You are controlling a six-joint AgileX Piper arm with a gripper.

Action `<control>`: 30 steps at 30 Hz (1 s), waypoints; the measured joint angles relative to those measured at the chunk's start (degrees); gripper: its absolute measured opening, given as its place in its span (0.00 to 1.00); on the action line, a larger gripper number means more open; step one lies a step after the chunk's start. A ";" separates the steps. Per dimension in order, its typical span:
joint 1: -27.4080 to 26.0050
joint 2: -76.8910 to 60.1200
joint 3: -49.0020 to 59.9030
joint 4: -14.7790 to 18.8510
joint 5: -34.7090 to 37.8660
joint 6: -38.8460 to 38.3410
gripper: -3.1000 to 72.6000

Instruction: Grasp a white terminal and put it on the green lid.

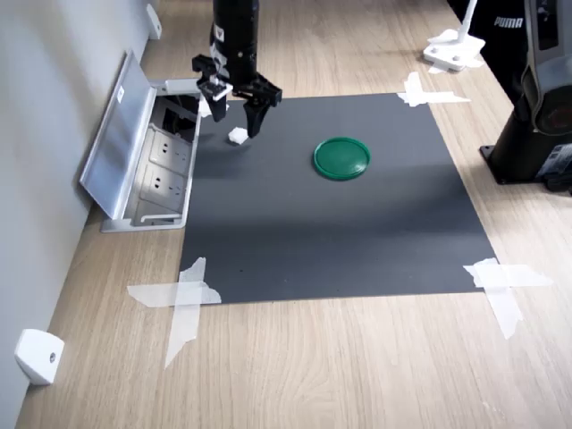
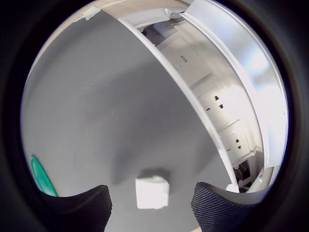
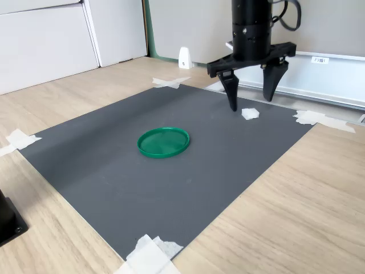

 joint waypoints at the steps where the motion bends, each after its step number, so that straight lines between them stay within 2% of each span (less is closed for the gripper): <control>1: 0.06 0.24 0.00 0.00 0.00 0.41 0.97; 11: 0.10 1.59 0.00 -2.46 -1.02 2.43 0.96; 14: 0.10 1.65 0.00 -2.46 -1.29 2.43 0.93; 16: 0.10 1.76 0.00 -2.51 -1.16 2.48 0.89; 19: 0.10 1.92 0.00 -2.45 -0.28 2.48 0.77; 24: 0.10 2.03 0.00 -2.15 1.15 3.03 0.42; 25: 0.10 2.03 0.00 -2.15 1.22 3.08 0.39; 30: 0.10 0.48 0.05 -1.94 0.22 3.09 0.40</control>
